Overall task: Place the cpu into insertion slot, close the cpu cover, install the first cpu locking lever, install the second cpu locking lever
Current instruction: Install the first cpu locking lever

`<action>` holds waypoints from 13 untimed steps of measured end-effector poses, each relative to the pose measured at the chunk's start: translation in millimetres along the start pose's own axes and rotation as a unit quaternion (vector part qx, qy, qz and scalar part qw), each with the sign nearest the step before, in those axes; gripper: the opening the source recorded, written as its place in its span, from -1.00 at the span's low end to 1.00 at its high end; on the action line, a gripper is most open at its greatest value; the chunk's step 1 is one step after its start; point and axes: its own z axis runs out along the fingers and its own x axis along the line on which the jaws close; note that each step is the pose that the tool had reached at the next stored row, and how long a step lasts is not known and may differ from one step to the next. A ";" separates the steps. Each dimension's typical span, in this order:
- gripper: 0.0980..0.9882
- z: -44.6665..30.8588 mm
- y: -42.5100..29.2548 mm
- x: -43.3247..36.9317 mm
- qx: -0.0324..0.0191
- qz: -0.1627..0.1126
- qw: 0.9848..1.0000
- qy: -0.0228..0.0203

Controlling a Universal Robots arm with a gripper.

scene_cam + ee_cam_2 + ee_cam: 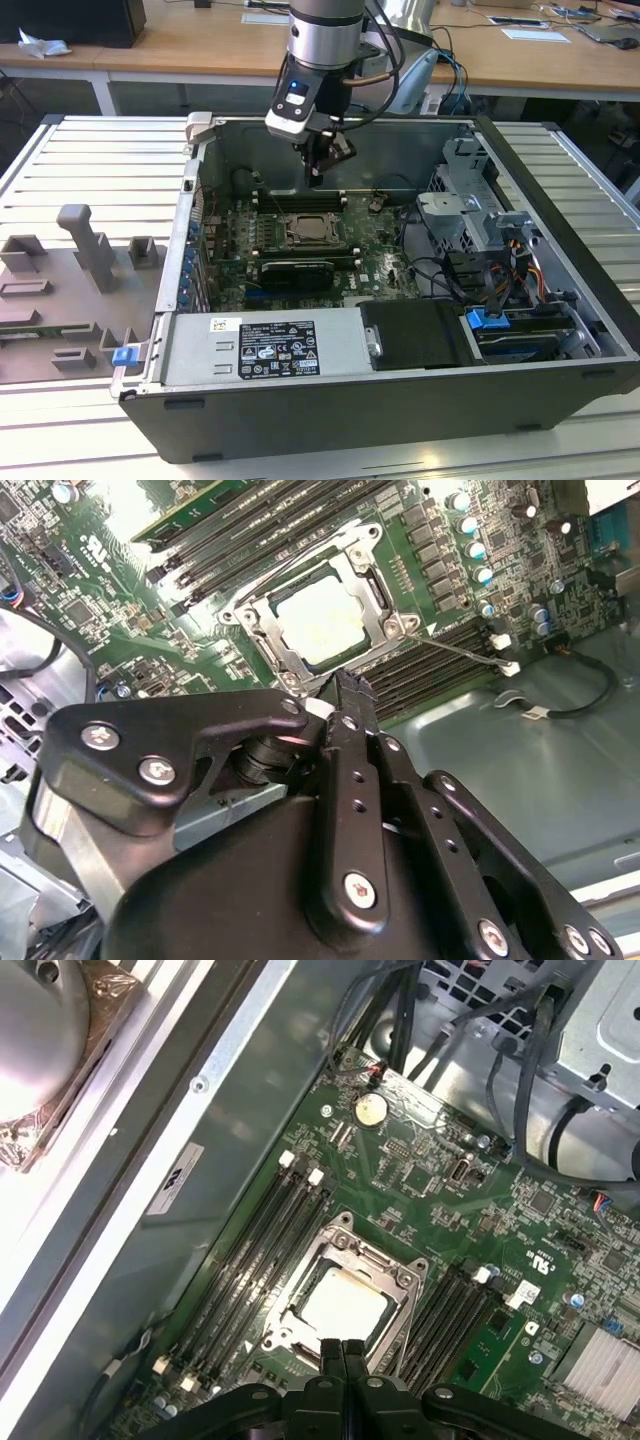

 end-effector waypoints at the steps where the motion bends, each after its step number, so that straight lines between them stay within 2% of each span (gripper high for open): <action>1: -0.98 0.0 0.0 0.0 0.000 -0.002 1.000 0.000; 9: -0.98 0.0 0.0 0.0 0.001 -0.030 1.000 0.000; 13: -0.98 0.0 0.0 0.0 0.001 -0.064 0.998 0.001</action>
